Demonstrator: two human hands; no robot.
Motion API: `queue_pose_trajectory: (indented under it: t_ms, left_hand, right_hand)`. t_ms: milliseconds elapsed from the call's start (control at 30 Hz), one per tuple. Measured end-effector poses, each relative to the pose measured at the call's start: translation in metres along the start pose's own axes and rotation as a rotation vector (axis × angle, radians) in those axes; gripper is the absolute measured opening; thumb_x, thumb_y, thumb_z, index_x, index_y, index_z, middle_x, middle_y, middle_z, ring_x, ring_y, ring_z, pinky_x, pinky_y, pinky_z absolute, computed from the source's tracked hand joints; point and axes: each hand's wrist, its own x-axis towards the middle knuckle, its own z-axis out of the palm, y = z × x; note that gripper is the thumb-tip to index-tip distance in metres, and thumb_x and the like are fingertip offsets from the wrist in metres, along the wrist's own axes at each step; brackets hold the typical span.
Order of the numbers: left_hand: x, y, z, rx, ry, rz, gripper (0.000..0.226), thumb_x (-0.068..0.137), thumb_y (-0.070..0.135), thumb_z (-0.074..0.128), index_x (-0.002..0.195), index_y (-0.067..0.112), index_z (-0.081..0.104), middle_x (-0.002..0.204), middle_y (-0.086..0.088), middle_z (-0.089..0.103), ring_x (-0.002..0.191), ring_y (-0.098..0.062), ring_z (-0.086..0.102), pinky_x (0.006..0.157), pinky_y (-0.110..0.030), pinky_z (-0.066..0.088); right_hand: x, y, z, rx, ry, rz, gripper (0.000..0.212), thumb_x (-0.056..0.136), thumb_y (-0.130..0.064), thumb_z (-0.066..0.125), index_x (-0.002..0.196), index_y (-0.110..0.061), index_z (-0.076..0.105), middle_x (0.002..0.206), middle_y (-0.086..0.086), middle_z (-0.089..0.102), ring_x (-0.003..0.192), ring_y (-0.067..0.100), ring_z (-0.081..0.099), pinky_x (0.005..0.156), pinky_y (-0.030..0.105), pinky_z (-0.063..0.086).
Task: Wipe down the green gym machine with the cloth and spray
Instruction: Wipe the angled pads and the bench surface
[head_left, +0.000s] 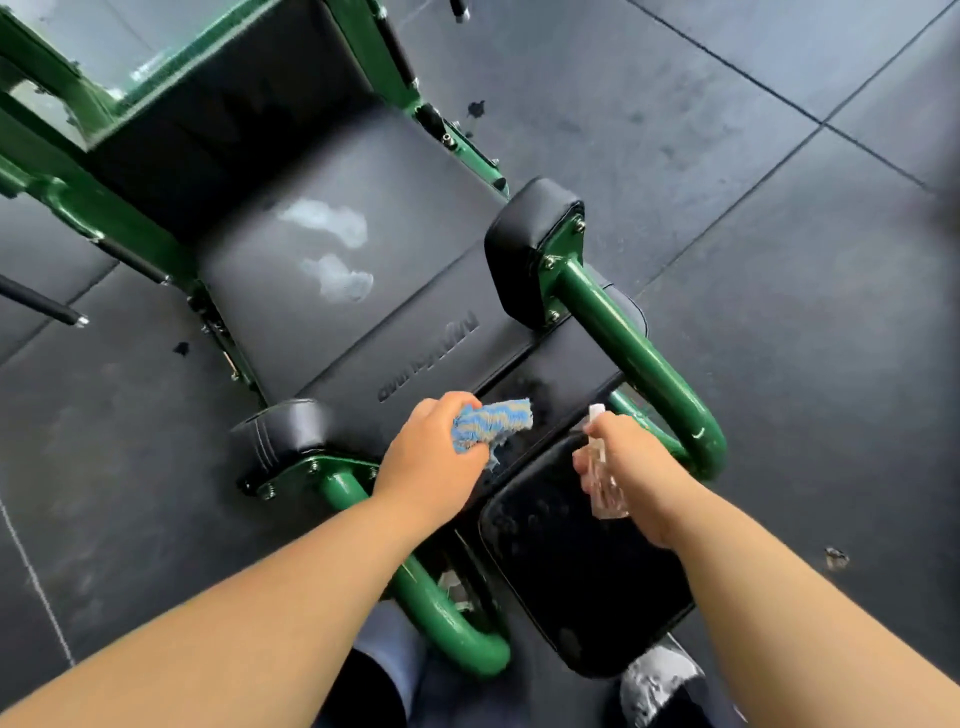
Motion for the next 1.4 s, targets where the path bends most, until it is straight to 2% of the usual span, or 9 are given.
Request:
queue_pose_trajectory:
  t_ms: [133, 234, 367, 500, 600, 734, 901, 1201, 1401]
  left_hand:
    - [0.018, 0.001, -0.001, 0.072, -0.048, -0.047, 0.031, 0.088, 0.023, 0.059, 0.116, 0.035, 0.051, 0.110, 0.006, 0.048, 0.086, -0.018, 0.054, 0.074, -0.032, 0.045]
    - [0.021, 0.000, -0.002, 0.104, -0.033, -0.067, 0.032, 0.087, 0.022, 0.058, 0.116, 0.034, 0.051, 0.109, 0.005, 0.049, 0.084, -0.017, 0.054, 0.069, -0.031, 0.044]
    - [0.029, 0.006, -0.006, 0.105, -0.006, -0.074, 0.032, 0.086, 0.022, 0.059, 0.114, 0.035, 0.052, 0.108, 0.005, 0.050, 0.083, -0.017, 0.054, 0.066, -0.030, 0.042]
    - [0.039, 0.006, -0.007, 0.105, -0.007, -0.056, 0.030, 0.086, 0.022, 0.059, 0.112, 0.035, 0.053, 0.108, 0.006, 0.050, 0.083, -0.015, 0.054, 0.063, -0.029, 0.040]
    - [0.052, 0.006, -0.012, 0.105, -0.010, -0.050, 0.030, 0.086, 0.023, 0.060, 0.112, 0.035, 0.053, 0.108, 0.005, 0.050, 0.081, -0.014, 0.053, 0.059, -0.026, 0.037]
    - [0.083, 0.003, -0.018, 0.162, -0.079, -0.017, 0.030, 0.086, 0.023, 0.058, 0.113, 0.034, 0.052, 0.108, 0.004, 0.051, 0.077, -0.013, 0.054, 0.054, -0.025, 0.036]
    - [0.139, -0.003, -0.018, 0.270, -0.227, 0.043, 0.036, 0.087, 0.026, 0.058, 0.121, 0.032, 0.050, 0.112, 0.002, 0.052, 0.075, -0.014, 0.055, 0.053, -0.026, 0.037]
    - [0.175, -0.020, -0.025, 0.399, -0.443, 0.126, 0.024, 0.085, 0.027, 0.060, 0.107, 0.032, 0.053, 0.098, 0.002, 0.061, 0.066, -0.011, 0.053, 0.049, -0.026, 0.036]
    - [0.165, -0.023, -0.029, 0.365, -0.433, 0.107, 0.024, 0.084, 0.027, 0.061, 0.107, 0.032, 0.054, 0.095, 0.004, 0.062, 0.067, -0.012, 0.056, 0.051, -0.026, 0.037]
  right_hand:
    - [0.002, 0.001, -0.003, 0.029, -0.060, -0.009, 0.014, 0.099, -0.033, 0.044, 0.104, -0.029, 0.056, 0.082, 0.002, 0.060, 0.071, 0.017, 0.054, 0.068, 0.031, 0.049]
    - [0.008, -0.004, -0.009, 0.054, -0.081, 0.052, 0.024, 0.094, -0.050, 0.047, 0.105, -0.034, 0.061, 0.079, 0.002, 0.056, 0.069, 0.017, 0.050, 0.065, 0.029, 0.044]
    - [0.025, -0.002, -0.012, 0.000, 0.084, 0.088, 0.057, 0.081, -0.070, 0.050, 0.074, -0.015, 0.061, 0.057, -0.001, 0.047, 0.054, 0.018, 0.041, 0.057, 0.028, 0.034]
    - [0.039, 0.013, -0.005, -0.043, 0.240, 0.082, 0.063, 0.072, -0.075, 0.053, 0.059, -0.013, 0.056, 0.045, -0.003, 0.049, 0.043, 0.019, 0.044, 0.054, 0.028, 0.037]
    - [0.045, 0.015, 0.002, -0.090, 0.260, 0.109, 0.066, 0.075, -0.074, 0.050, 0.064, -0.010, 0.060, 0.052, 0.001, 0.055, 0.047, 0.021, 0.050, 0.057, 0.029, 0.041]
    - [0.064, 0.010, 0.013, -0.130, 0.332, 0.135, 0.080, 0.064, -0.086, 0.044, 0.072, -0.009, 0.066, 0.065, 0.004, 0.066, 0.066, 0.025, 0.060, 0.075, 0.036, 0.052]
    - [0.094, 0.007, 0.029, -0.104, 0.433, 0.183, 0.087, 0.057, -0.086, 0.040, 0.082, -0.007, 0.066, 0.082, 0.009, 0.069, 0.075, 0.029, 0.064, 0.079, 0.039, 0.055]
    - [0.103, 0.016, 0.059, -0.119, 0.527, 0.214, 0.075, 0.059, -0.078, 0.032, 0.073, -0.010, 0.061, 0.074, 0.008, 0.066, 0.065, 0.028, 0.060, 0.072, 0.037, 0.052]
    - [0.086, 0.021, 0.065, -0.243, 0.292, 0.198, 0.064, 0.075, -0.073, 0.042, 0.050, -0.015, 0.051, 0.048, -0.001, 0.055, 0.051, 0.024, 0.053, 0.069, 0.032, 0.050]
